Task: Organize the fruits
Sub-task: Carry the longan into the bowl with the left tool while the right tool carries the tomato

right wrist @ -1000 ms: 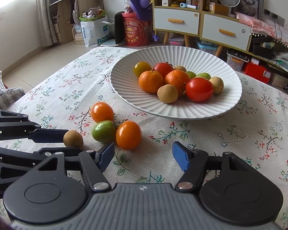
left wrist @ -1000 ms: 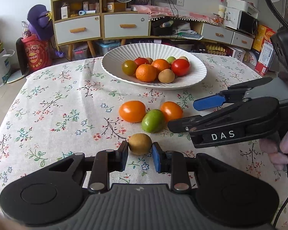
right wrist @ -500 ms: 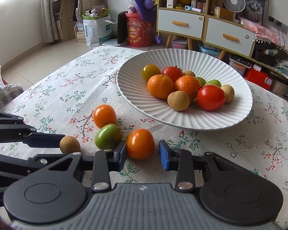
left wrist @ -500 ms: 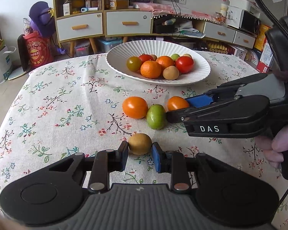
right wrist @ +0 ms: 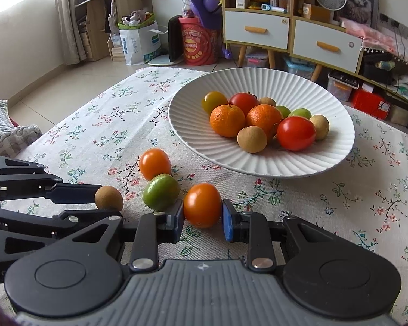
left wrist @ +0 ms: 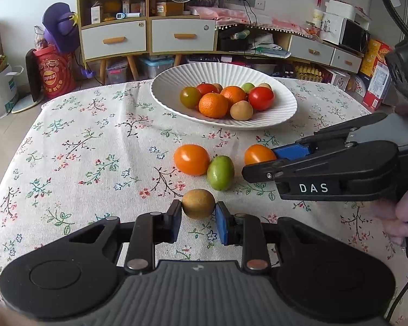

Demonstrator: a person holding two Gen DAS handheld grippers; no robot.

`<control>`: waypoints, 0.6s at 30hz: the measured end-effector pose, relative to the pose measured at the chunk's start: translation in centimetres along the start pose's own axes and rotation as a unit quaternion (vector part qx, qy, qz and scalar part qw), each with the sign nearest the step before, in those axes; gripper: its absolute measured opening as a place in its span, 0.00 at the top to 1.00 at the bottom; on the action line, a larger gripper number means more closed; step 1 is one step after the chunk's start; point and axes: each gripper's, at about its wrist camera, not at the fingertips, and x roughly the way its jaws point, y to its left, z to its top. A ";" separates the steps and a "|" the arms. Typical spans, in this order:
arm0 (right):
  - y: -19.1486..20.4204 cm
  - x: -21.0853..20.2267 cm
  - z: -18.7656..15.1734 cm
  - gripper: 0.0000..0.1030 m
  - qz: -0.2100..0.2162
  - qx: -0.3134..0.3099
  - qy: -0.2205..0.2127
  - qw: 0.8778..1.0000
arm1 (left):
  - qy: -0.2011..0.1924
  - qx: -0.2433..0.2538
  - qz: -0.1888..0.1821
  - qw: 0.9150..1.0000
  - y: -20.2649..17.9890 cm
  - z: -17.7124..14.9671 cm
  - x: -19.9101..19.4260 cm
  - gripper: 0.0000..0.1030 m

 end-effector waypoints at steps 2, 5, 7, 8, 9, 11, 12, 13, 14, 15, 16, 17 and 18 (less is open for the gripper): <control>-0.1 -0.3 0.1 0.75 0.002 0.004 -0.002 1.000 | -0.002 -0.001 -0.001 1.000 -0.1 0.1 -0.2 0.82; -0.2 -0.9 0.3 0.75 0.004 0.007 -0.009 1.000 | -0.007 -0.002 -0.003 1.000 -0.2 0.5 -0.5 0.82; -0.3 -1.4 0.5 0.75 0.005 0.009 -0.014 1.000 | -0.010 -0.003 -0.004 1.000 -0.2 0.6 -0.7 0.82; -0.4 -1.6 0.6 0.75 0.006 0.009 -0.016 1.000 | -0.012 -0.004 -0.004 1.000 -0.2 0.7 -0.8 0.82; -0.4 -1.7 0.6 0.75 0.006 0.010 -0.018 1.000 | -0.014 -0.004 -0.005 1.000 -0.3 0.8 -0.9 0.82; -0.5 -2.0 0.7 0.75 0.006 0.012 -0.021 1.000 | -0.017 -0.005 -0.006 1.000 -0.4 1.0 -1.0 0.82; -0.5 -2.2 0.7 0.75 0.006 0.013 -0.024 1.000 | -0.019 -0.006 -0.006 1.000 -0.4 1.2 -1.1 0.82; -0.5 -2.4 0.8 0.75 0.006 0.013 -0.026 1.000 | -0.021 -0.007 -0.006 1.000 -0.5 1.3 -1.2 0.82; -0.5 -2.5 0.9 0.75 0.006 0.013 -0.027 1.000 | -0.023 -0.007 -0.007 1.000 -0.6 1.5 -1.3 0.82; -0.5 -2.7 0.9 0.75 0.006 0.014 -0.030 0.999 | -0.025 -0.008 -0.008 1.000 -0.6 1.6 -1.4 0.82; -0.6 -2.9 1.0 0.75 0.005 0.015 -0.032 0.999 | -0.028 -0.008 -0.009 1.000 -0.6 1.8 -1.4 0.82; -0.7 -3.0 1.1 0.75 0.005 0.015 -0.034 0.999 | -0.030 -0.008 -0.010 0.999 -0.7 1.9 -1.5 0.82; -0.8 -3.2 1.1 0.75 0.005 0.017 -0.037 0.999 | -0.033 -0.008 -0.011 0.999 -0.8 2.1 -1.6 0.82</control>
